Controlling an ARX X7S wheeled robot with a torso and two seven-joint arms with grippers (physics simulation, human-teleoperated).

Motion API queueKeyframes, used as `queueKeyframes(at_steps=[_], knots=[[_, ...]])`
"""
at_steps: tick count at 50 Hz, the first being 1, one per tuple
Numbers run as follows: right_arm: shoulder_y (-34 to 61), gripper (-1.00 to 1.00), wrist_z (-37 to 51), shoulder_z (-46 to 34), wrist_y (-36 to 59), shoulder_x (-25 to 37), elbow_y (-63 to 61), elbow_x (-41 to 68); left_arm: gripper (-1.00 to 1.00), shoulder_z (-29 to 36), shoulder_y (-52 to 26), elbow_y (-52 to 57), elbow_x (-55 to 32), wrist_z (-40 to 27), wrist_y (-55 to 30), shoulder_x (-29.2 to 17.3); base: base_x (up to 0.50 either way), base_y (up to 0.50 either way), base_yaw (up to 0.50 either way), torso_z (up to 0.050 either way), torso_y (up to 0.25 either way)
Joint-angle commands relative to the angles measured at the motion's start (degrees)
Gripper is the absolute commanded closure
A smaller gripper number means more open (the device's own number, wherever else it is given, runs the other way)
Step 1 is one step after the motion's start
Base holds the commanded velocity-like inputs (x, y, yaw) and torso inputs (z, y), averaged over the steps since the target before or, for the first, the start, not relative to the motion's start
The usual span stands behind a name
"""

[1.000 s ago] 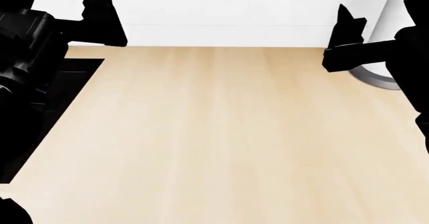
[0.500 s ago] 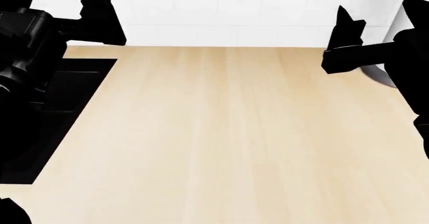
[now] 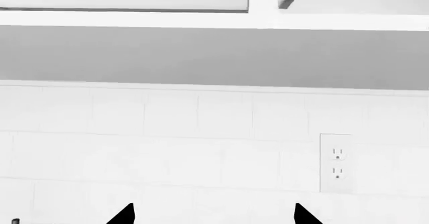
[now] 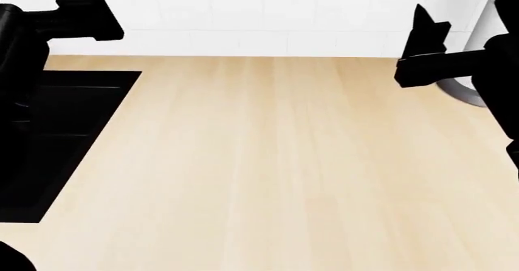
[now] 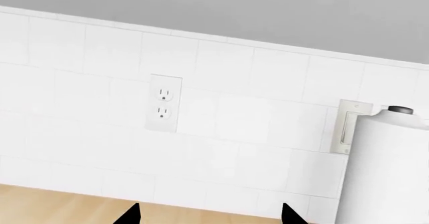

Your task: Pick the brussel sprout, cherry from the counter and place them in the cabinet. Then close the cabinet.

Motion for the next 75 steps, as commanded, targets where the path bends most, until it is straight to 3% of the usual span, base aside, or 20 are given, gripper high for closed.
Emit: queueKeyframes(at_steps=[1,11,18,26,34,56,67,75], knots=[[-0.2,-1.0,0.2,0.4,-0.4,0.3,0.0,0.1,-1.0,-7.2,0.7,1.8,-0.9,-3.6,1.5,0.6,0.0,0.0,0.0,0.0,0.0],[-0.1,-1.0,0.4,0.8,-0.5,0.6,0.2,0.8,-1.0,-15.2,-2.0,3.3,-5.8,-6.0,2.4,2.6,0.0,0.0,0.0,0.0,0.0],[-0.1,-1.0,0.4,0.9,-0.6,0.7,0.3,0.9,-1.0,-15.8,-8.0,3.2,-10.1,-7.3,0.2,2.2,0.0,0.0,0.0,0.0,0.0],[0.2,-1.0,0.7,0.9,-0.5,0.7,0.3,1.2,-1.0,-13.5,-15.4,1.3,-13.0,-9.4,-1.8,2.2,0.0,0.0,0.0,0.0,0.0],[-0.3,-1.0,0.5,0.9,-0.9,0.5,0.3,0.8,-1.0,-7.3,-23.7,-3.4,-12.9,-9.5,-3.6,3.2,0.0,0.0,0.0,0.0,0.0],[-2.3,-1.0,0.0,1.4,-2.4,0.6,0.3,-0.3,-1.0,6.5,-39.6,-21.6,-0.6,-1.9,5.1,4.3,0.0,0.0,0.0,0.0,0.0],[-2.6,-1.0,0.1,1.3,-2.6,0.3,0.4,-0.6,-1.0,7.3,-44.7,-30.2,4.9,-0.7,12.7,5.7,0.0,0.0,0.0,0.008,0.0],[-3.2,-1.0,-0.1,1.5,-3.1,0.3,0.4,-0.9,-1.0,5.0,-46.9,-36.8,3.3,1.4,15.3,8.5,0.0,0.0,0.0,0.007,0.0]])
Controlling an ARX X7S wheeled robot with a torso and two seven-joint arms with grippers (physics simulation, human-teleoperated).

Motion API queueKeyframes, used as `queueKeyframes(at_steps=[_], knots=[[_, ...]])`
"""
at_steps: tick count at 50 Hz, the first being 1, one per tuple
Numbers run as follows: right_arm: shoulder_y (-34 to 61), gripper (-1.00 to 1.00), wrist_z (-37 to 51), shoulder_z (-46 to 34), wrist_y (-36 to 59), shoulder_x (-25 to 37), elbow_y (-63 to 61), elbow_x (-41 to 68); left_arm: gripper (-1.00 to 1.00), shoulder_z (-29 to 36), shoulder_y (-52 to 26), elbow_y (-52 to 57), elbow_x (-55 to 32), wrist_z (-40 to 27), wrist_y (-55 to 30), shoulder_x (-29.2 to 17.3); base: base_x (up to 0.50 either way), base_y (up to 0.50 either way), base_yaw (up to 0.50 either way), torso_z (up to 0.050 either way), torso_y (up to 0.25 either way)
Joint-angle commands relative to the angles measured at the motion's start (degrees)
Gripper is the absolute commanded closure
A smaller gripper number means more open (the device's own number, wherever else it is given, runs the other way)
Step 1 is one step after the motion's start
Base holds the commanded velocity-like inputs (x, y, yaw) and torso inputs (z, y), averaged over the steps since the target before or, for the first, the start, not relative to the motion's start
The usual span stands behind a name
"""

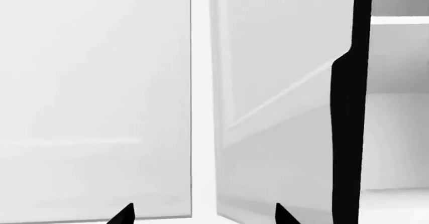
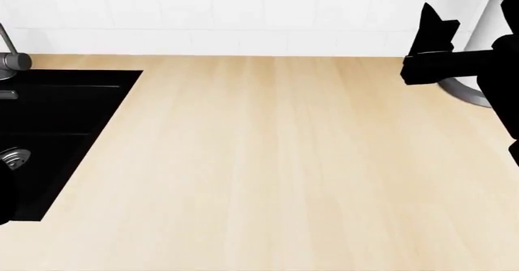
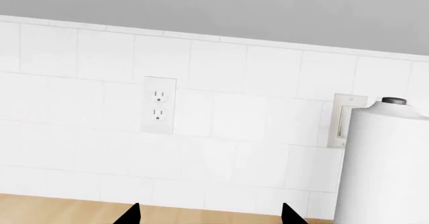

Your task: Pick the brussel sprout, cherry from the counter and place them in the cabinet. Then close the cabinet.

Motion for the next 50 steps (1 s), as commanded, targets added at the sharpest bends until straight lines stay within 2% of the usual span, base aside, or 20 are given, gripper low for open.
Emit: queueKeyframes(at_steps=[1,11,18,22,29,40,50], knots=[[-1.1,-1.0,-0.2,0.3,-0.6,-0.2,0.0,-0.7,-1.0,-4.1,-8.2,-23.5,8.6,6.8,23.0,4.9,0.0,0.0,0.0,0.0,0.0],[-1.9,-1.0,-0.5,0.5,-1.2,-0.2,0.2,-1.1,-1.0,-1.6,-10.8,-29.5,5.3,13.1,20.2,6.2,0.0,0.0,0.0,0.007,0.0],[-2.3,-1.0,-0.4,0.8,-1.5,0.0,0.0,-0.9,-1.0,-6.0,-13.1,-36.0,1.7,14.1,20.9,8.4,0.0,0.0,0.0,0.005,0.0],[-2.7,-1.0,-0.5,0.9,-1.8,0.0,0.1,-1.0,-1.0,-5.9,-13.8,-37.8,0.8,15.6,20.7,8.9,0.0,0.0,0.0,0.005,0.0],[-2.8,-1.0,-0.6,0.8,-1.9,-0.2,0.4,-1.3,-1.0,-1.5,-14.9,-39.5,1.8,19.2,19.5,8.9,0.0,0.0,0.0,0.008,0.0],[-3.5,-1.0,-0.8,0.8,-2.4,-0.4,0.5,-1.8,-1.0,9.1,-15.2,-38.4,4.3,25.0,15.0,7.9,0.0,0.0,0.0,0.006,0.0],[-4.0,-1.0,-0.9,0.8,-2.8,-0.5,0.5,-2.1,-1.0,12.2,-14.5,-36.2,3.7,27.4,13.5,8.0,0.0,0.0,0.0,0.004,-0.006]])
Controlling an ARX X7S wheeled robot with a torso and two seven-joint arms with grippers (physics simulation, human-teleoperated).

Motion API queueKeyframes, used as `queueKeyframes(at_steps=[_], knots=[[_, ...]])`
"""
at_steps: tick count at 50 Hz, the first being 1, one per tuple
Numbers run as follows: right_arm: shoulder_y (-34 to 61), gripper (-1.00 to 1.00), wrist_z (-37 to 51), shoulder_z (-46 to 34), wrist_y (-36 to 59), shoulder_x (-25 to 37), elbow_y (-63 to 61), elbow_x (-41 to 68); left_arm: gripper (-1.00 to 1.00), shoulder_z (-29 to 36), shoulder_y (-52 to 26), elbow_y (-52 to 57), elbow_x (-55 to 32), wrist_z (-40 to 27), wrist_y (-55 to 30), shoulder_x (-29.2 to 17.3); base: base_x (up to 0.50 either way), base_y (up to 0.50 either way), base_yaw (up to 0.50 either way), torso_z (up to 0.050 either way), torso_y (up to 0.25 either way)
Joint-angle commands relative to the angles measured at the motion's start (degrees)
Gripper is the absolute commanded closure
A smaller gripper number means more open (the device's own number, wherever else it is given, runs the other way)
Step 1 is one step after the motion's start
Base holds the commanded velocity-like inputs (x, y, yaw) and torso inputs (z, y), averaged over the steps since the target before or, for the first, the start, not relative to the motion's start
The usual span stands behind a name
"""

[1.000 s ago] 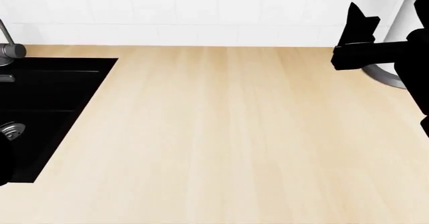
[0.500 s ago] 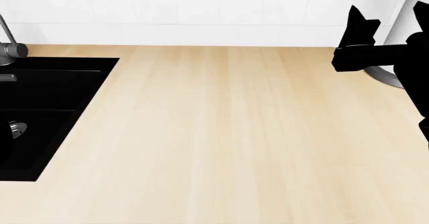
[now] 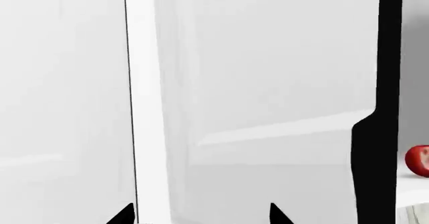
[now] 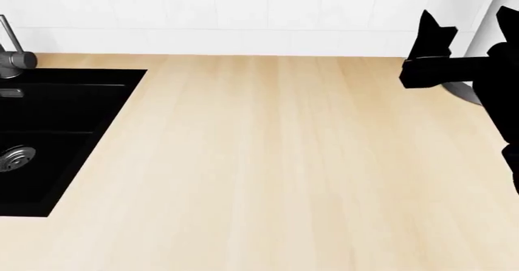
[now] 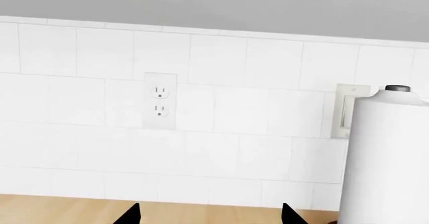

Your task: Pick the brussel sprout, cherry from the counter and place them in the cabinet. Then close the cabinet.

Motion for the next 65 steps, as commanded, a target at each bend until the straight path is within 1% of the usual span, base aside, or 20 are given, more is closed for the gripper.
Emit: queueKeyframes(at_steps=[1,14,30,32,44,49,56,65], knots=[[-0.7,-1.0,0.0,0.2,-0.4,-0.2,-0.3,-0.4,-1.0,4.3,-1.4,-11.9,-4.9,9.9,10.5,4.5,0.0,0.0,0.0,0.0,0.0],[-1.5,-1.0,-0.4,0.4,-1.0,-0.2,-0.1,-0.9,-1.0,8.7,-0.6,-11.1,-4.2,12.0,9.5,4.4,0.0,0.0,0.0,0.001,-0.002],[-2.0,-1.0,-0.4,0.2,-1.3,-0.4,-0.2,-1.2,-1.0,13.8,-2.1,-17.0,-0.4,13.7,11.1,5.8,0.0,0.0,0.0,0.001,-0.006],[-2.0,-1.0,-0.5,0.2,-1.3,-0.4,-0.2,-1.3,-1.0,15.4,-2.4,-18.5,0.9,14.1,11.4,6.0,0.0,0.0,0.0,0.0,-0.006],[-1.5,-1.0,-0.7,-0.2,-1.1,-0.9,0.3,-1.5,-1.0,19.0,-4.2,-22.0,2.6,17.4,12.9,7.2,0.0,0.0,0.0,0.0,-0.007],[-1.4,-1.0,-0.6,-0.1,-1.1,-0.9,0.3,-1.4,-1.0,18.6,-4.7,-23.5,2.4,18.1,14.2,8.0,0.0,0.0,0.0,0.0,-0.007],[-1.8,-1.0,-0.6,0.1,-1.4,-0.8,0.3,-1.4,-1.0,14.6,-5.5,-26.3,-0.1,17.8,15.5,9.5,0.0,0.0,0.0,0.0,-0.006],[-2.6,-1.0,-0.7,0.1,-1.9,-1.0,0.2,-1.8,-1.0,12.1,-6.2,-29.7,-3.1,19.5,15.2,10.8,0.0,0.0,0.0,0.0,-0.004]])
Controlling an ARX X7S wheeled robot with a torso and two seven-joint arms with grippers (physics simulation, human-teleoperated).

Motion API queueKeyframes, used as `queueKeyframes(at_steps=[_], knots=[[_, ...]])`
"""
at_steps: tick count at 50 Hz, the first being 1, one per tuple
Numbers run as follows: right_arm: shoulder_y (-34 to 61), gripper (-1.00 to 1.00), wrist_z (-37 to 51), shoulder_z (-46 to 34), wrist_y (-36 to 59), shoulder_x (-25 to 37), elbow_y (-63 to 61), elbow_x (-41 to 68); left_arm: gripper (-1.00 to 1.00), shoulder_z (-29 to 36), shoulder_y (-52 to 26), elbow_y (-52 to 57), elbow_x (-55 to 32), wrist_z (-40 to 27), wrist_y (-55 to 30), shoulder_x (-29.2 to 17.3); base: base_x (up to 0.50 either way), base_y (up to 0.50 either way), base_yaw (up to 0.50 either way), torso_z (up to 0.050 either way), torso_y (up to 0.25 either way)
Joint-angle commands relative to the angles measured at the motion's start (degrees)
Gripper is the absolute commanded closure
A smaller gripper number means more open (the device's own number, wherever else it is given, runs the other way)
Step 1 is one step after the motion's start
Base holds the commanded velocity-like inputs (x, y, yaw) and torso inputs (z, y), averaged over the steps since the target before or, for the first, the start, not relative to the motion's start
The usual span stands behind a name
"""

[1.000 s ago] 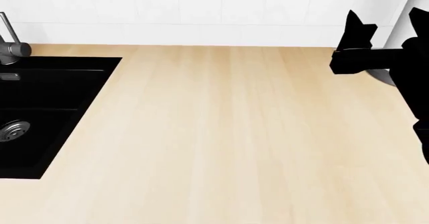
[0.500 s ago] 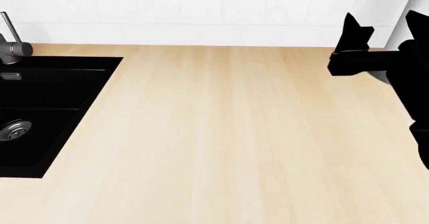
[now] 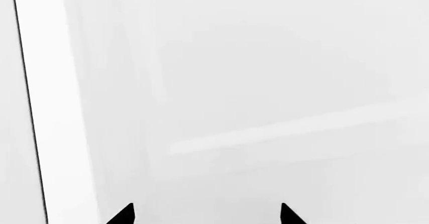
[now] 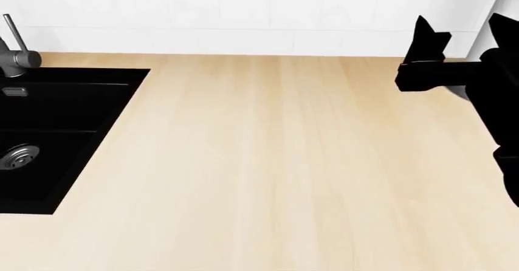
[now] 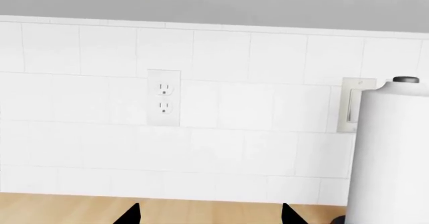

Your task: Pick the brussel sprout, cherry from the counter and place them in the cabinet. Then close the cabinet.

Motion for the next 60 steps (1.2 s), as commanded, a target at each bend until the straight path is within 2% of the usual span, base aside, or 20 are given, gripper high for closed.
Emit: queueKeyframes(at_steps=[1,12,26,35,51,60], knots=[[-0.6,-1.0,-0.1,0.0,-0.5,-0.3,-0.1,-0.4,-1.0,-1.1,1.3,-4.8,-10.9,5.1,0.5,5.1,0.0,0.0,0.0,0.0,0.0],[-1.9,-1.0,-0.4,0.0,-1.3,-0.4,-0.2,-1.2,-1.0,-5.7,1.6,-4.5,-16.4,4.7,-1.0,6.0,0.0,0.0,0.0,0.0,-0.004],[-3.2,-1.0,-0.7,0.2,-2.1,-0.3,-0.3,-1.7,-1.0,-4.0,3.9,3.3,-20.2,5.6,-4.9,5.6,0.0,0.0,0.0,0.0,-0.002],[-3.5,-1.0,-0.7,0.4,-2.2,-0.2,-0.3,-1.7,-1.0,-2.2,4.0,2.1,-18.4,5.9,-3.3,5.3,0.0,0.0,0.0,0.0,-0.003],[-3.1,-1.0,-0.9,0.2,-2.1,-0.3,0.2,-1.9,-1.0,2.9,1.0,-10.0,-10.1,1.4,2.2,7.7,0.01,0.0,-0.01,0.0,-0.007],[-3.4,-1.0,-0.7,0.3,-2.2,-0.2,-0.1,-1.7,-1.0,5.9,-0.3,-14.3,-7.5,2.5,4.4,8.9,0.01,0.0,-0.01,0.001,-0.009]])
